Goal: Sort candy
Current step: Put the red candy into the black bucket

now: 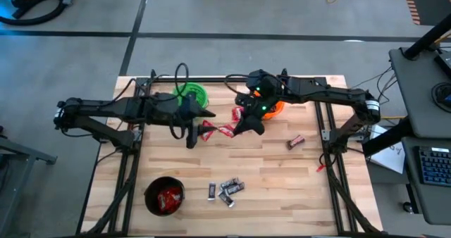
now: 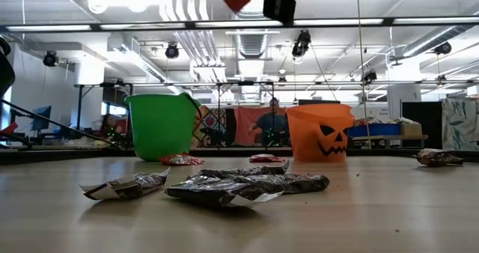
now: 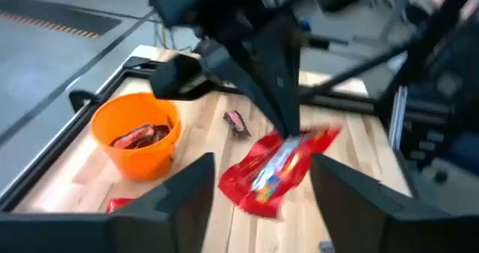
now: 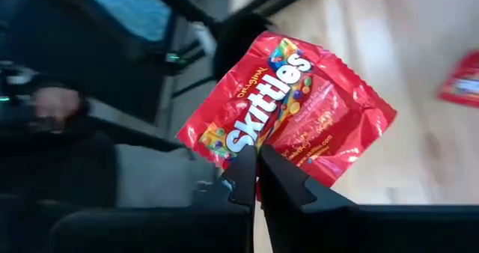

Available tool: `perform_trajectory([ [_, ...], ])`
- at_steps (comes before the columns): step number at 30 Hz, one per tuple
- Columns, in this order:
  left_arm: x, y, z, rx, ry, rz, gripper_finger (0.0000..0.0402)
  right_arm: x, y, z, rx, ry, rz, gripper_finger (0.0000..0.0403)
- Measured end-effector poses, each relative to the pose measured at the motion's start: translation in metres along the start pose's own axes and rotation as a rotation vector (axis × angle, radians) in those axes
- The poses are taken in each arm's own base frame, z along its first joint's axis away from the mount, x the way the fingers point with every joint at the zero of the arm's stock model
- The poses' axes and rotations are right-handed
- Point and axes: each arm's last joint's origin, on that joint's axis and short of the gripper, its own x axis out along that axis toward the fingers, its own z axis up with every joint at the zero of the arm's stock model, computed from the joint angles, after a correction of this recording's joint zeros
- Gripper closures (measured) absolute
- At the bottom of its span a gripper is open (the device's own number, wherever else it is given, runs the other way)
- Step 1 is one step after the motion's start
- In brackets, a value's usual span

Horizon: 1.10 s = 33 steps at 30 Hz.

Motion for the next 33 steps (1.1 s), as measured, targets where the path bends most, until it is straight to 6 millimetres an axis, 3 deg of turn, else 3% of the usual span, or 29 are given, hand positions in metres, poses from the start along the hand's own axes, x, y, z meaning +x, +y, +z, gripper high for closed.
perform_trajectory([
  [7,-0.001,-0.004,0.011,0.084,0.014,-0.006,0.0151,-0.005,0.009,0.007,-0.012,-0.051,0.075,0.0394],
  [19,0.001,-0.010,0.008,0.060,0.020,-0.033,0.0189,-0.012,0.009,0.020,-0.006,-0.153,0.110,0.0394],
  [25,0.006,-0.011,0.007,0.066,0.023,-0.034,0.0244,-0.008,0.007,0.023,0.000,-0.169,0.121,0.0394],
  [33,0.006,-0.011,0.008,0.047,0.017,-0.037,0.0391,-0.005,0.004,0.024,0.004,-0.166,0.116,0.0394],
])
